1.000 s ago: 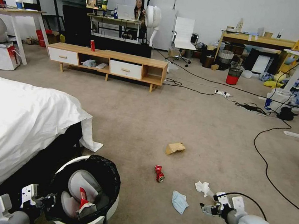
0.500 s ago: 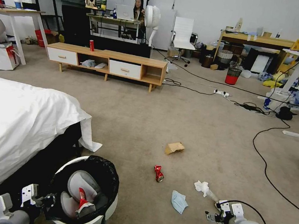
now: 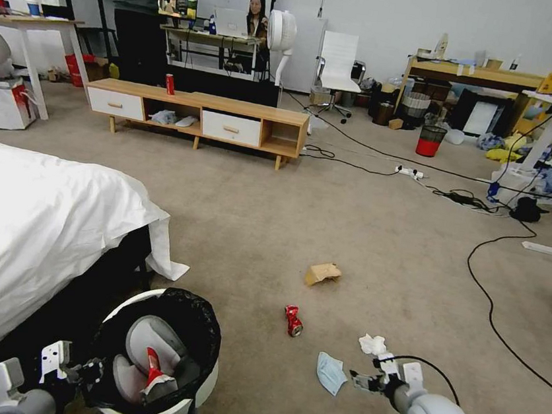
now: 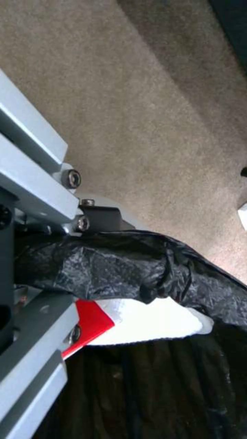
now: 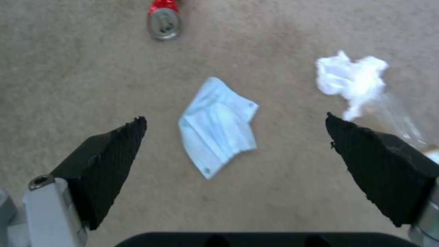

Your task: Pick up the trash bin, then pick up the garbage from the floor and place it into the trash bin.

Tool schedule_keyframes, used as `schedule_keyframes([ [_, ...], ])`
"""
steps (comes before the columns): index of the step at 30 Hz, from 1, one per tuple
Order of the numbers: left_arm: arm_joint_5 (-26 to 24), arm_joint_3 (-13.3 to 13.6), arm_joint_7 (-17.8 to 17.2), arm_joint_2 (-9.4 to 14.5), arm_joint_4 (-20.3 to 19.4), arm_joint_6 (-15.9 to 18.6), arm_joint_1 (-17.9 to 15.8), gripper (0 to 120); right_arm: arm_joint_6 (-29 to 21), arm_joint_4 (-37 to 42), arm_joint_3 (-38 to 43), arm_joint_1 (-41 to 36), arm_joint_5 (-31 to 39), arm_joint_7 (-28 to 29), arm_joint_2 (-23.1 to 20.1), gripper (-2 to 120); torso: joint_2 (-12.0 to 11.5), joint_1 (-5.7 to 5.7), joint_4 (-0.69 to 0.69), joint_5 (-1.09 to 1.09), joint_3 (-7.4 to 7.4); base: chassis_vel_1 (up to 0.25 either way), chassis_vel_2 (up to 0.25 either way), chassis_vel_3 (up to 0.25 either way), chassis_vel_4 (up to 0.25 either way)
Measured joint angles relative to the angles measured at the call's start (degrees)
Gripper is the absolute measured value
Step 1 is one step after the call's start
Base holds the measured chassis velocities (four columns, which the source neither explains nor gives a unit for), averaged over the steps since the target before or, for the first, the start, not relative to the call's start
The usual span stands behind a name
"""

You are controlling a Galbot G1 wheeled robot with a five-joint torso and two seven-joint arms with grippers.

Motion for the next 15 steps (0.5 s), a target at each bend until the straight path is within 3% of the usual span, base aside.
schedule_keyframes([
  [7,-0.02,-0.13,0.00,0.12,0.12,0.00,0.20,1,0.67,-4.85,-2.03,1.60,-0.48,-0.14,3.05,100,0.00,0.00,-0.02,0.01,0.00,0.000,0.000,0.000,0.000],
  [10,-0.01,-0.16,-0.02,-0.03,0.19,0.00,0.40,1,1.79,-10.25,-2.93,3.26,-1.56,-0.72,6.87,100,0.00,0.00,0.00,0.01,0.00,0.000,0.000,0.000,0.000],
  [15,0.05,-0.16,-0.03,-0.15,0.19,0.00,0.59,1,2.37,-13.77,-3.04,4.15,-2.38,-1.12,9.53,100,-0.01,0.00,0.01,0.00,0.00,0.000,0.000,0.000,0.000],
])
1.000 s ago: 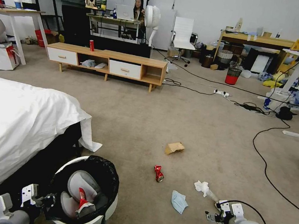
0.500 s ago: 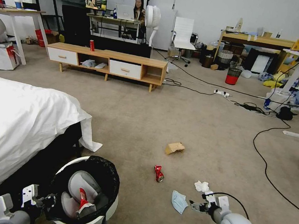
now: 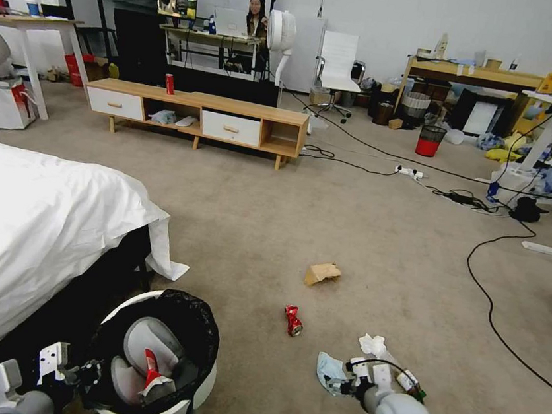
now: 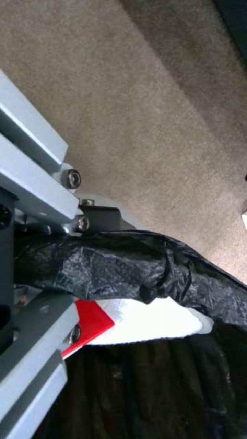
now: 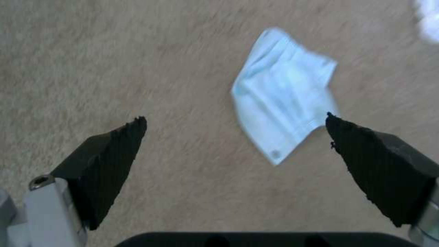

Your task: Pick up the trash bin, then pick up the garbage from the floor and place it into the trash bin.

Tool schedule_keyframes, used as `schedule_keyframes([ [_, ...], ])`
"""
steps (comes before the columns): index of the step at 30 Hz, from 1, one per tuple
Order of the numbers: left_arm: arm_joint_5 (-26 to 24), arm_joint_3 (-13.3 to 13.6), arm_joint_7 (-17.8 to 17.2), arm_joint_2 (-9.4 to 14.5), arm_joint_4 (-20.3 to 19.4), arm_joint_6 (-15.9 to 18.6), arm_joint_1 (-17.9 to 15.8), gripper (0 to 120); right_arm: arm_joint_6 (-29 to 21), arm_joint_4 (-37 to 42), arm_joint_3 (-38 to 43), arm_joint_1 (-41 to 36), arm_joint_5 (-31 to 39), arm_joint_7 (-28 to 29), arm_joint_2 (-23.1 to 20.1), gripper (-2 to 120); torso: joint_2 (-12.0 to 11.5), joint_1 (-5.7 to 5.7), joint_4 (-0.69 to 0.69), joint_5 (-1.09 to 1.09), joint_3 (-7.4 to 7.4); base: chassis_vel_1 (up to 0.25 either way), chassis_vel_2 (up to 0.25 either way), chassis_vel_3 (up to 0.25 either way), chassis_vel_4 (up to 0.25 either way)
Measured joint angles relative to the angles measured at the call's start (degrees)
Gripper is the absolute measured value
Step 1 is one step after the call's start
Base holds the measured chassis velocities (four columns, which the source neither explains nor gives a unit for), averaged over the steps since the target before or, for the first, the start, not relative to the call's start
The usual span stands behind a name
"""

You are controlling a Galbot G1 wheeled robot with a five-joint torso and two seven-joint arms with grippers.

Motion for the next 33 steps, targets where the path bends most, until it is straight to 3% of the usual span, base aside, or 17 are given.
schedule_keyframes([
  [13,0.23,0.16,0.24,-0.25,-0.38,0.00,0.35,1,1.98,-6.98,0.73,3.66,-1.88,-0.31,4.76,100,0.00,0.00,-0.01,0.00,-0.01,0.000,0.000,0.000,0.000],
  [33,0.00,0.14,0.41,0.53,-0.15,0.00,0.23,1,4.81,-16.44,2.00,7.87,-6.38,-0.66,7.55,100,0.00,0.00,-0.01,0.00,0.00,0.000,0.000,0.000,0.000],
])
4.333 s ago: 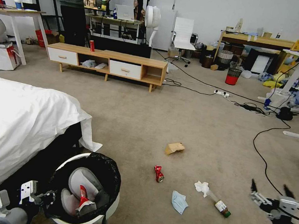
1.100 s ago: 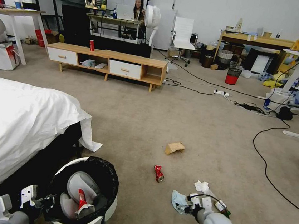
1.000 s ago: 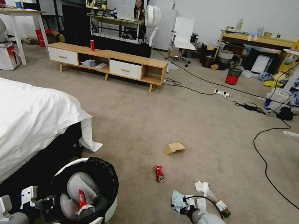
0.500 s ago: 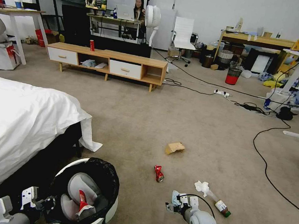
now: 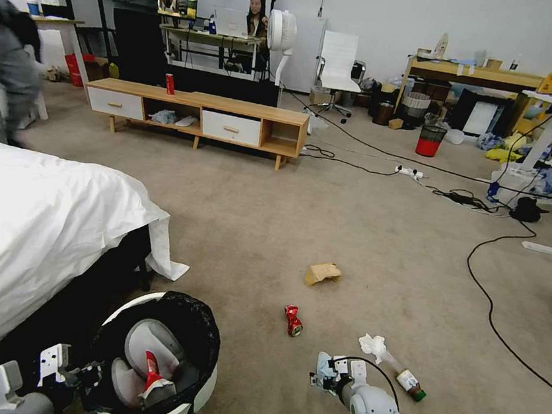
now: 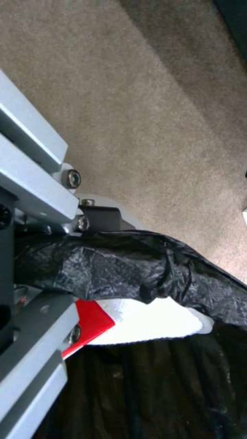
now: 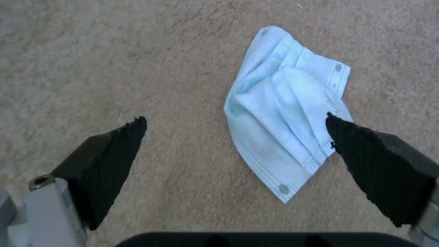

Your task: Pick up the trash bin, then pick up the garbage from the floor and place it into the trash bin.

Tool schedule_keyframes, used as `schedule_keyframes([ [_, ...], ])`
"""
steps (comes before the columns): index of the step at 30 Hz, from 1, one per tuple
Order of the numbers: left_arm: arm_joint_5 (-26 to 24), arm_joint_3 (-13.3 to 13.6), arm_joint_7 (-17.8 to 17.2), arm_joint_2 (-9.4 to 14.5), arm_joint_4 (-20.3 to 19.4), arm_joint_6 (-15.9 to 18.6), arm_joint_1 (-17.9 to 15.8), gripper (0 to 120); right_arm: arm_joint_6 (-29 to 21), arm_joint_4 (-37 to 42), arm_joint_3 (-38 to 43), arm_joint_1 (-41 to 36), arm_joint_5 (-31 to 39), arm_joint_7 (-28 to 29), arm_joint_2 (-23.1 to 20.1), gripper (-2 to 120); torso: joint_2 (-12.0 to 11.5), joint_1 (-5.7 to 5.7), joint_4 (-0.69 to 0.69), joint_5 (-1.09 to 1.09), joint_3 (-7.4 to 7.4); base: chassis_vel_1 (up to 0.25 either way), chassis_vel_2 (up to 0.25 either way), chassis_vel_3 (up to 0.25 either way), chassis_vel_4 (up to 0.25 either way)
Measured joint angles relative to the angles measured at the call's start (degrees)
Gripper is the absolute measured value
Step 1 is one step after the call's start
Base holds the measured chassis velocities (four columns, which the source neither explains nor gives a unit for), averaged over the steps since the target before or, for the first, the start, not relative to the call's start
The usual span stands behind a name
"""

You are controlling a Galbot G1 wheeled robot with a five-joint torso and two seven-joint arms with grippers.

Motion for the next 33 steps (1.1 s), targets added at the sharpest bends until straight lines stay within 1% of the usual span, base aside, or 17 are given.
schedule_keyframes([
  [1,0.00,0.04,0.05,0.02,-0.02,0.00,0.06,1,0.44,-1.34,0.05,0.62,-0.56,-0.01,0.48,100,0.00,0.00,0.00,-0.01,0.00,0.000,0.000,0.000,0.000],
  [15,0.01,0.13,0.25,-0.14,-0.62,0.00,0.37,1,2.45,-7.22,-0.01,4.22,-3.11,1.47,2.39,100,0.00,0.00,0.00,-0.01,0.00,0.000,0.000,0.000,0.000],
  [27,0.05,0.20,0.42,-0.23,-0.73,0.00,0.50,1,3.57,-10.54,1.20,5.66,-5.74,2.47,3.32,100,0.00,0.00,0.00,0.00,0.00,0.000,0.000,0.000,0.000],
  [33,0.06,0.26,0.56,-0.20,-0.82,0.00,0.51,1,4.46,-13.49,1.57,6.58,-7.47,2.95,4.50,100,0.00,0.00,-0.01,0.00,0.00,0.000,0.000,0.000,0.000],
])
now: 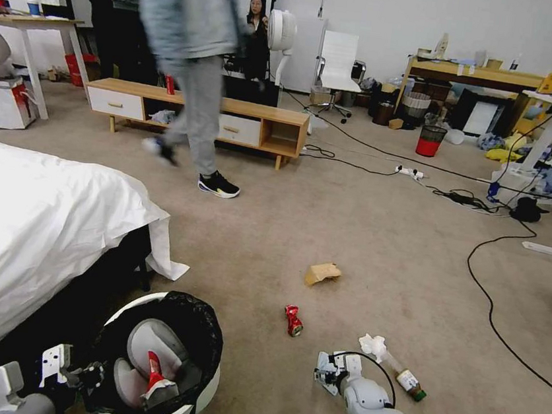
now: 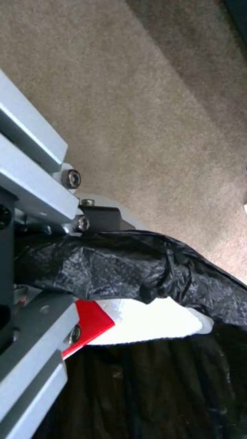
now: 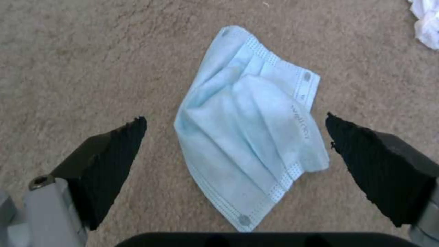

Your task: Pick up the trash bin, then pick up the garbage from the floor and place it into the trash bin.

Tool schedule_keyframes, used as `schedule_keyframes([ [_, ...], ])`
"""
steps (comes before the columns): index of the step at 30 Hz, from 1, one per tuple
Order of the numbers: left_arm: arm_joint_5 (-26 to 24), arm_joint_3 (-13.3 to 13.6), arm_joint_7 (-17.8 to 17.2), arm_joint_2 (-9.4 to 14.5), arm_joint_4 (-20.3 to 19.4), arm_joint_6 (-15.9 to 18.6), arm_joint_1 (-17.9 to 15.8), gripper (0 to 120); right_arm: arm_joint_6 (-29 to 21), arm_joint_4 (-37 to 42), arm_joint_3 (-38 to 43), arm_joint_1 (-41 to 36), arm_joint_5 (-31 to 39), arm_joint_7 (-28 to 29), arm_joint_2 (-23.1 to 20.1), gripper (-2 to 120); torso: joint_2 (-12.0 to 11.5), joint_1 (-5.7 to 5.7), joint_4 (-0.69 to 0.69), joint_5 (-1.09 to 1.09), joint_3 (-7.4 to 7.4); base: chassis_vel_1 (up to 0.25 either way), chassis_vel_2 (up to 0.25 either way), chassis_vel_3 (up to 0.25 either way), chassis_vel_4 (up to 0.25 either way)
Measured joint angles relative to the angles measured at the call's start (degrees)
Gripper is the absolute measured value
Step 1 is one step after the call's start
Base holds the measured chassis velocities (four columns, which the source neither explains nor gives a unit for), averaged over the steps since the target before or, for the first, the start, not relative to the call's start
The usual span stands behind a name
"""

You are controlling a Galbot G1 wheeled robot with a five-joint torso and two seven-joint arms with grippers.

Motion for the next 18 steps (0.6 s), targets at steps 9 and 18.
schedule_keyframes([
  [9,0.04,-0.03,0.17,-0.06,-0.41,0.00,0.31,1,0.59,-3.56,0.63,1.70,-1.09,0.67,1.95,100,0.00,0.00,0.00,0.00,0.00,0.000,0.000,0.000,0.000],
  [18,0.03,-0.16,0.41,-0.06,-0.78,0.00,0.75,1,1.03,-6.52,2.61,3.21,-2.97,0.69,3.38,100,0.00,0.00,0.01,0.00,0.00,0.000,0.000,0.000,0.000],
])
